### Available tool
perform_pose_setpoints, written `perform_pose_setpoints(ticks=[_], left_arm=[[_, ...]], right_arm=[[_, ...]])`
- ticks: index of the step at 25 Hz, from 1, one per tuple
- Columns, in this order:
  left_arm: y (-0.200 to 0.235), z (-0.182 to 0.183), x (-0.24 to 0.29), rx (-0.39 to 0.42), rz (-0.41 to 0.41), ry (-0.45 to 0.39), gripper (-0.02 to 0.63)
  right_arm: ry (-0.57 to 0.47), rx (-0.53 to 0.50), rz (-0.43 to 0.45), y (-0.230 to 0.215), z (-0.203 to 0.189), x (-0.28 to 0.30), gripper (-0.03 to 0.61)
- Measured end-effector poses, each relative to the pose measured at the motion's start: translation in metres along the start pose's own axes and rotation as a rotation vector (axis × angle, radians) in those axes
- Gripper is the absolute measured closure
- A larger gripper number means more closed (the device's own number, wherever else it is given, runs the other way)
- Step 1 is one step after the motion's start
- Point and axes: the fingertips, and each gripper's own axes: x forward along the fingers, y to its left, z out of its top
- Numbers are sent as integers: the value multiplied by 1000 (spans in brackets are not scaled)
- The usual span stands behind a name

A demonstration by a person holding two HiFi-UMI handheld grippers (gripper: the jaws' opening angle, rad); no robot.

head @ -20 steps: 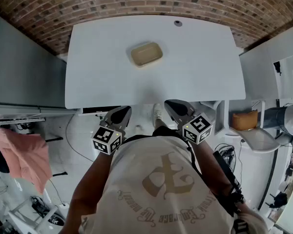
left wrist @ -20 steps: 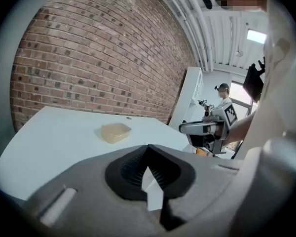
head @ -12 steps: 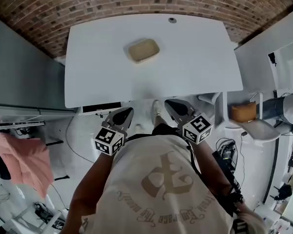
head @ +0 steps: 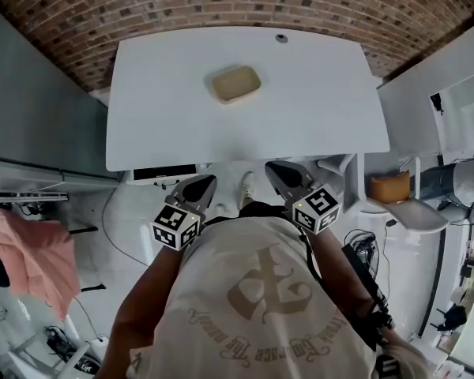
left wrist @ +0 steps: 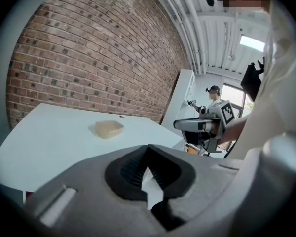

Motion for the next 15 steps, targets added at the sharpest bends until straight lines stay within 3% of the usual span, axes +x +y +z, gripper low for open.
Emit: perform_pose_setpoints(ticks=[15], left_arm=[[20, 7, 18, -15, 56, 10, 611]], right_arm=[[28, -15, 55, -26, 4, 24, 571]])
